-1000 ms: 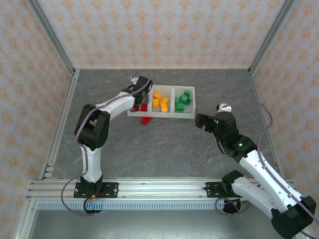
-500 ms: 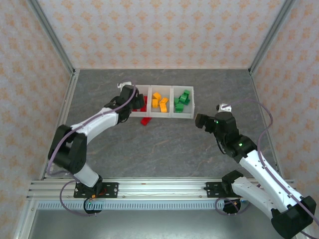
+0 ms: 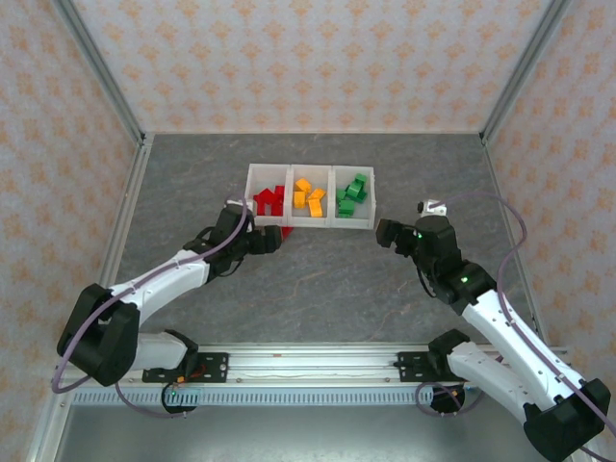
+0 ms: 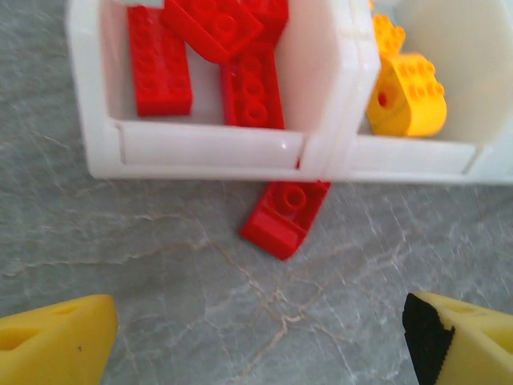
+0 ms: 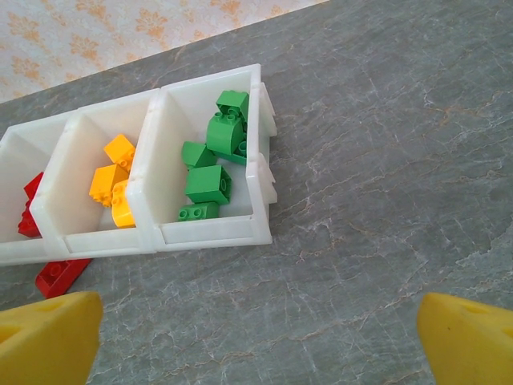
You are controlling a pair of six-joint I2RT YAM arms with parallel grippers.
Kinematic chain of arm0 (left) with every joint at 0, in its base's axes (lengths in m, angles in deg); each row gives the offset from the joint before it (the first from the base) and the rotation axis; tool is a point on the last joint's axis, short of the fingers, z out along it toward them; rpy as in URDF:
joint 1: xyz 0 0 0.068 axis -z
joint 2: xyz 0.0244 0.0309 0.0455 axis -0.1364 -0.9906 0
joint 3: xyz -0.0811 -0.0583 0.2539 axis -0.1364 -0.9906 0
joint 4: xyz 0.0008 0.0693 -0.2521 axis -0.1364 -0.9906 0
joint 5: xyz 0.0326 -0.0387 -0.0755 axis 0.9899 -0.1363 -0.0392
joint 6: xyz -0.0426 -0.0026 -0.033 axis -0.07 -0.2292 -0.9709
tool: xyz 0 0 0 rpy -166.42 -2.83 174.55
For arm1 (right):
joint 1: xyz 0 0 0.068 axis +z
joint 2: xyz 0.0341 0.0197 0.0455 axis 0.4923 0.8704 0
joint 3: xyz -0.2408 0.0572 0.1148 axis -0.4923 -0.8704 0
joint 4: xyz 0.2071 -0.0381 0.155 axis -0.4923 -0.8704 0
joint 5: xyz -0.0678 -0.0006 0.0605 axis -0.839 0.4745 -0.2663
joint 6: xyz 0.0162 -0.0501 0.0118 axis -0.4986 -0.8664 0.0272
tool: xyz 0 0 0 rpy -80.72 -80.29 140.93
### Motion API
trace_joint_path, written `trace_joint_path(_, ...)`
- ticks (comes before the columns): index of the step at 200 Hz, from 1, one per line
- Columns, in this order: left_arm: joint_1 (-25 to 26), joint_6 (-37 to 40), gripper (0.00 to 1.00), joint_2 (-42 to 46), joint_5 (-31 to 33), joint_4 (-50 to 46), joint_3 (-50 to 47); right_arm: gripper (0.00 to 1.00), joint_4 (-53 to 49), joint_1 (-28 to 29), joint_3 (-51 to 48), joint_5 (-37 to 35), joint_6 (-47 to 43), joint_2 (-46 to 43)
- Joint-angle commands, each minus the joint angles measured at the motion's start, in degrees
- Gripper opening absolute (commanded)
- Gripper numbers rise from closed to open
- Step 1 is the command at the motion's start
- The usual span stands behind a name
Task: Sort the legos into containers by color
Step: Pick up the lego from the center of the table.
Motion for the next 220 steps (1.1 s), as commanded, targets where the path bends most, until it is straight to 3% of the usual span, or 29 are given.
trace_joint_path(1, 0.6, 2.2, 0.93, -1.9, -1.7, 0.1, 0.3, 1.00, 1.6, -0.1, -1.1, 0.3, 1.0, -0.2)
trace_joint_path(75, 1.9, 7.5, 0.95, -18.4, -2.4, -3.4, 8.8, 1.00, -0.5, -0.1, -1.2, -1.1, 0.6, -1.6)
trace_joint_path(140, 2.0, 10.3, 0.94, -26.3, 0.4, -4.2, 16.9, 1.00, 0.1, -0.1, -1.5, -1.3, 0.3, -1.3)
trace_joint_path(220, 1.9, 12.4, 0.81, -32.6, 2.5, -6.3, 24.3, 1.00, -0.1, -0.1, -1.8, -2.1, 0.0, -1.3)
